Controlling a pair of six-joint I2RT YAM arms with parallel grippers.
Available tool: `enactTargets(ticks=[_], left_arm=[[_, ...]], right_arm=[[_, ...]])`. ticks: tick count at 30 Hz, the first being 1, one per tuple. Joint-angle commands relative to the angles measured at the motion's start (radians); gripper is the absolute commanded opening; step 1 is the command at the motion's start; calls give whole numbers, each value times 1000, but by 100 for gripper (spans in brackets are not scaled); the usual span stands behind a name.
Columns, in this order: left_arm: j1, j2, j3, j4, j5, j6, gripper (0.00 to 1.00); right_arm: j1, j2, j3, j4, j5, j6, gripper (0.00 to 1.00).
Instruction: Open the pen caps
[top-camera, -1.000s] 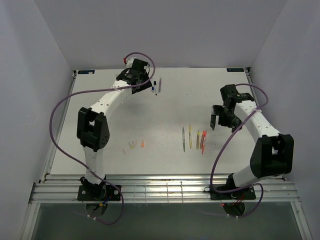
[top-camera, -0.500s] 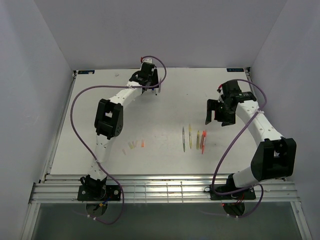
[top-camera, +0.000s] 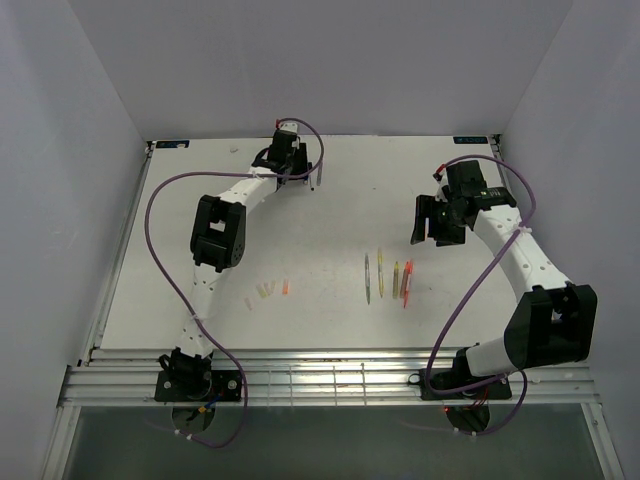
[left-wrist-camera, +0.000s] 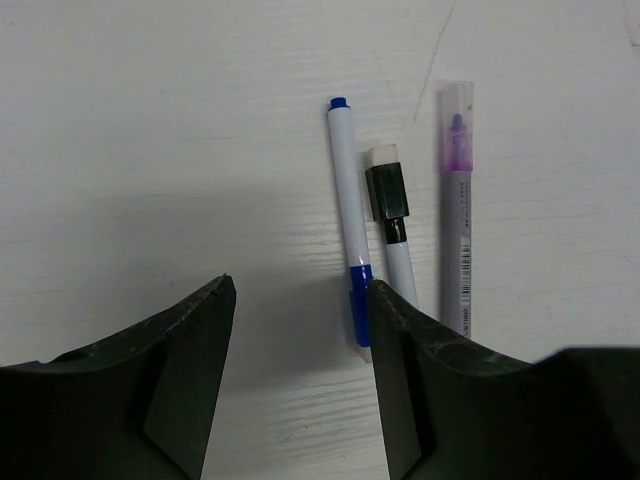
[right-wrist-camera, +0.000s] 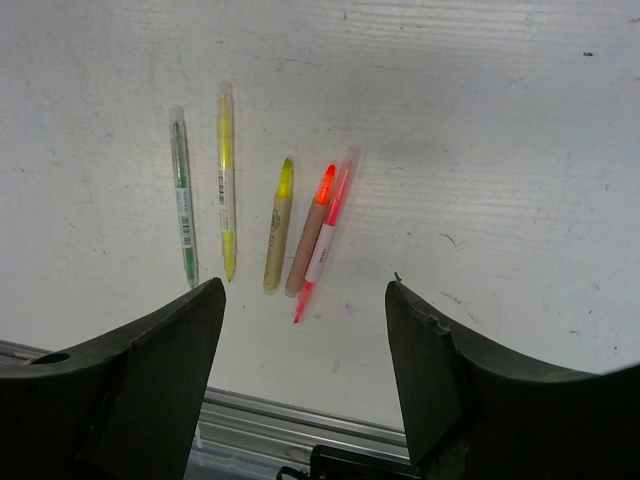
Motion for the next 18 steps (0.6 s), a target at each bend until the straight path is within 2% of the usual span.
enactTargets(ticks=[1, 18], left_arm=[[-8, -18, 40, 35, 32, 21, 65], [-8, -30, -9, 39, 56, -3, 63]], right_arm=[[1, -1, -1, 40, -24, -12, 71], [-2, -26, -37, 64, -38, 2, 68]])
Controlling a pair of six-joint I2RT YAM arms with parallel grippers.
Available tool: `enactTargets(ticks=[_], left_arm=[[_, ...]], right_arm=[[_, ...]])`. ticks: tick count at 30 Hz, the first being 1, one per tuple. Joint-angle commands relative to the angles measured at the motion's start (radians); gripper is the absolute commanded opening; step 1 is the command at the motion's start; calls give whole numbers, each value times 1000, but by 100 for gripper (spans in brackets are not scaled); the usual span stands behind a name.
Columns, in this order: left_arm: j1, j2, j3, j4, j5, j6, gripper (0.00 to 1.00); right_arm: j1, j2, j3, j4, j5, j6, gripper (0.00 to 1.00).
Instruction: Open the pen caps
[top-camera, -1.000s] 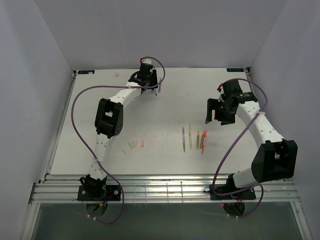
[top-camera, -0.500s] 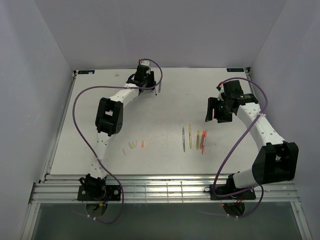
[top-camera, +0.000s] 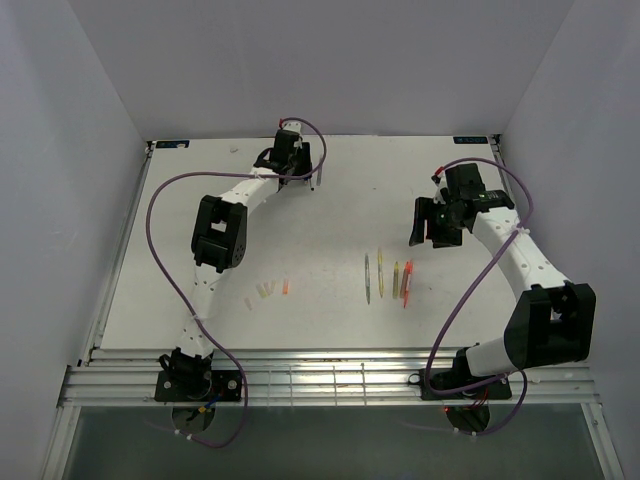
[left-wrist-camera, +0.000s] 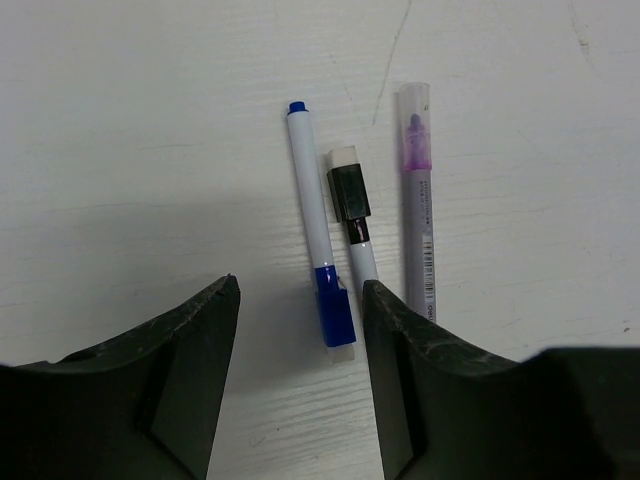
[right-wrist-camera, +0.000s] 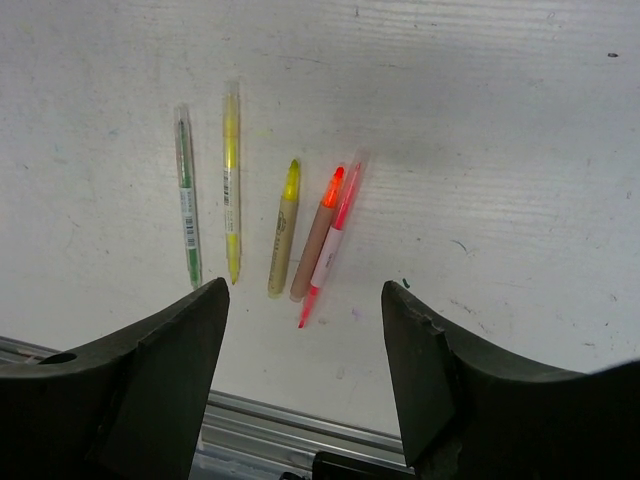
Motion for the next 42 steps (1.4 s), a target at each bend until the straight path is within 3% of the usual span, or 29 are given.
enactTargets(ticks=[1, 14, 22, 31, 36, 42], left_arm=[[-2, -33, -12, 14, 13, 0, 63], [-17, -45, -74, 8, 27, 9, 58], [-19, -30, -81, -27, -11, 5, 49], [-19, -23, -66, -41, -27, 3, 27], [-17, -25, -19, -70, -47, -5, 2], [-16, -146, 6, -130, -149, -28, 0]], right_arm=[[-2, -29, -5, 27, -11, 2, 68], [-8, -69, -42, 41, -16, 19, 66], [-10, -100, -71, 42, -16, 30, 65], [-11, -120, -86, 34, -24, 43, 65], [-11, -129, -77, 18, -30, 48, 65], [-11, -121, -52, -34, -92, 63, 65]])
